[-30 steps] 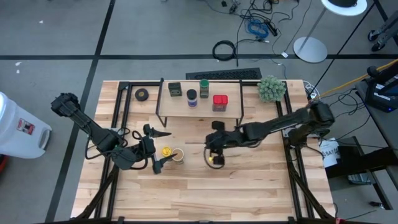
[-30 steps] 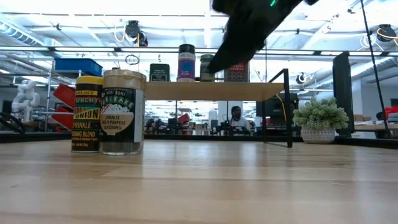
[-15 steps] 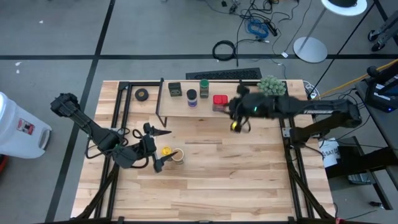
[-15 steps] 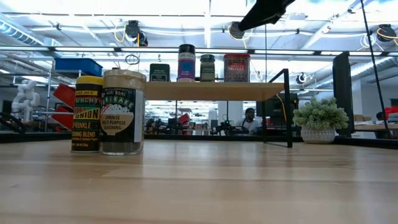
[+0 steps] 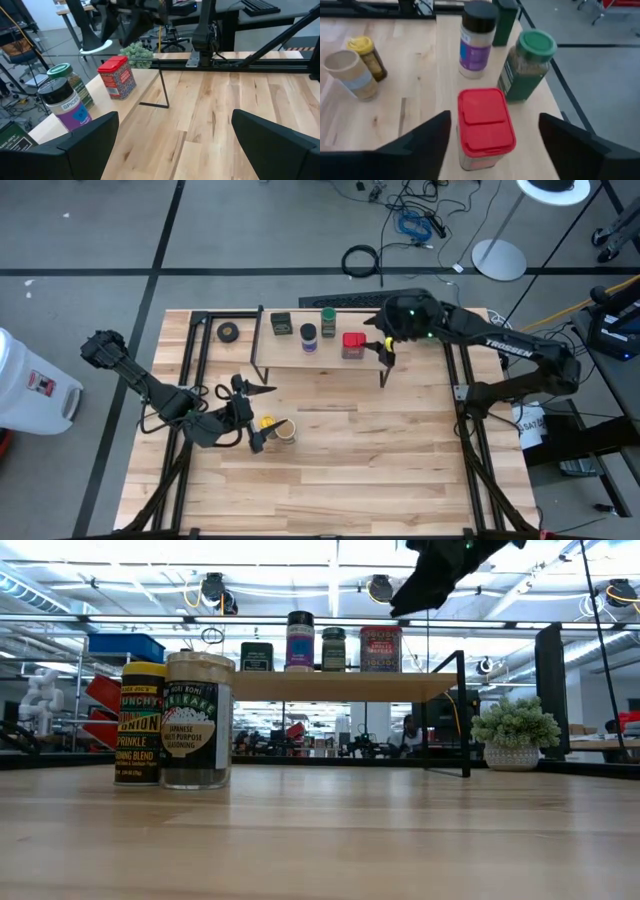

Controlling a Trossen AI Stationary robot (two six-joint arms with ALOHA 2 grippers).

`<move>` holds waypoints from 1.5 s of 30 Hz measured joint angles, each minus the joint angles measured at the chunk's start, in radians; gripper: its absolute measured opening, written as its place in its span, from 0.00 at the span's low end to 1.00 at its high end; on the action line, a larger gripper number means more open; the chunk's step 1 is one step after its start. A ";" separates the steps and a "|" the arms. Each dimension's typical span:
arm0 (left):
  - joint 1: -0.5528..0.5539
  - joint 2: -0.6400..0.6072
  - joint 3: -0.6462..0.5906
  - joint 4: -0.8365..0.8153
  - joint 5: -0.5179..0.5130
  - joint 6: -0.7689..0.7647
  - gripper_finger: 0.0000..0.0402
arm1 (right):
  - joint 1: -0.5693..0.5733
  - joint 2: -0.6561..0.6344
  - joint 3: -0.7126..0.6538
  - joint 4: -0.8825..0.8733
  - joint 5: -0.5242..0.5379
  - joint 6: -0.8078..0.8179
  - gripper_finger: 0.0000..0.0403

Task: Shelf spices

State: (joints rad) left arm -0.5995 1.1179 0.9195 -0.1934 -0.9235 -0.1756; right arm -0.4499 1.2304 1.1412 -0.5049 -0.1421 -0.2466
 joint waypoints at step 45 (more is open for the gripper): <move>0.000 0.000 -0.001 -0.007 0.000 0.000 0.99 | -0.044 0.141 0.000 0.003 -0.101 -0.051 0.51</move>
State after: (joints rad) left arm -0.5995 1.1179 0.9184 -0.2005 -0.9237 -0.1761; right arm -0.4940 1.3716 1.1412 -0.5020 -0.2428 -0.2975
